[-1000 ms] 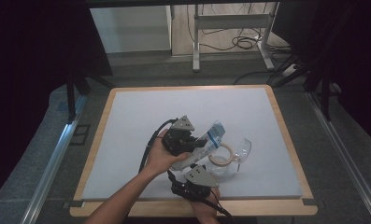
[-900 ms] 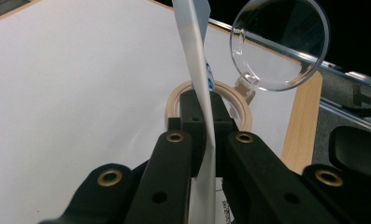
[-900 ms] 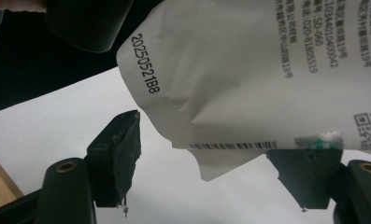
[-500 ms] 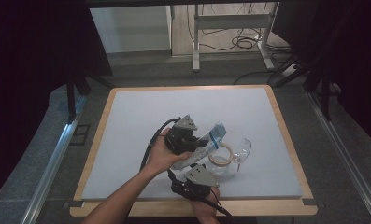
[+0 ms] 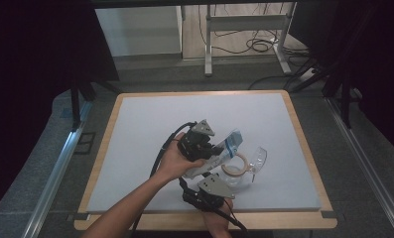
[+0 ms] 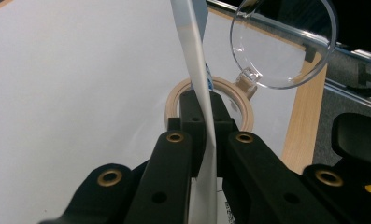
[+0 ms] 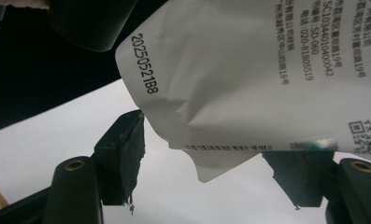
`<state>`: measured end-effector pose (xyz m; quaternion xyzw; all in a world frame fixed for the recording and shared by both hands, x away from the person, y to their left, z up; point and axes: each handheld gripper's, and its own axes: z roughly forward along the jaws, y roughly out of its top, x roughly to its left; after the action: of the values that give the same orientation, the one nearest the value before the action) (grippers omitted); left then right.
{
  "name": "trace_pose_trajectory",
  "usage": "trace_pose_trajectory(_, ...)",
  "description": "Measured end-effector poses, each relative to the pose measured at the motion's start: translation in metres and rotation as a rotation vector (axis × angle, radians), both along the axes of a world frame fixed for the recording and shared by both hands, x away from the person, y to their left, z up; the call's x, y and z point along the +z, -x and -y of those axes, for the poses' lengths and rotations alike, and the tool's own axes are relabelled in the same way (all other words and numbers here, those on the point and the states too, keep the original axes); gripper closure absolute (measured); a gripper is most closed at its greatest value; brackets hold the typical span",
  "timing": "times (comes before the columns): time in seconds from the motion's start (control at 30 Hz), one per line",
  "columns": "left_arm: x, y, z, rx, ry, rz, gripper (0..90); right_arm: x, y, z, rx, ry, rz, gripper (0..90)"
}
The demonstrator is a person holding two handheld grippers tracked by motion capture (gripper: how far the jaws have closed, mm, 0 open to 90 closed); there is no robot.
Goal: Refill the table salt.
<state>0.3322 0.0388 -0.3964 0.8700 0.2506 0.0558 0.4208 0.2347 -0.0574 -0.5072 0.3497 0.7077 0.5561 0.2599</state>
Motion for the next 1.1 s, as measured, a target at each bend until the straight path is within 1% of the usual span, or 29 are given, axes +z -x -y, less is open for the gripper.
trace_pose_trajectory(0.17, 0.0035, -0.0011, 0.0038, -0.011, -0.029, 0.007, 89.7, 0.0013, -0.0008, 0.0010, -0.006, -0.030, 0.004, 31.9)
trace_pose_trajectory(0.33, 0.0038, -0.0019, 0.0062, -0.016, -0.035, 0.006, 89.7, 0.0021, -0.0009, 0.0019, -0.013, -0.017, 0.015, 31.9)
trace_pose_trajectory(0.57, 0.0041, -0.0033, 0.0069, -0.016, -0.041, 0.000, 89.7, 0.0030, -0.0014, 0.0017, -0.014, -0.029, 0.004, 31.9)
trace_pose_trajectory(0.67, 0.0041, -0.0037, 0.0071, -0.015, -0.052, 0.001, 89.7, 0.0034, -0.0019, 0.0008, -0.014, -0.026, 0.009, 31.9)
trace_pose_trajectory(0.83, 0.0038, -0.0040, 0.0069, -0.015, -0.057, -0.001, 89.7, 0.0043, -0.0016, -0.0001, -0.016, -0.023, 0.009, 31.9)
trace_pose_trajectory(1.1, 0.0052, -0.0060, 0.0095, -0.017, -0.094, -0.003, 89.7, 0.0074, -0.0015, -0.0031, -0.027, -0.037, 0.004, 31.9)
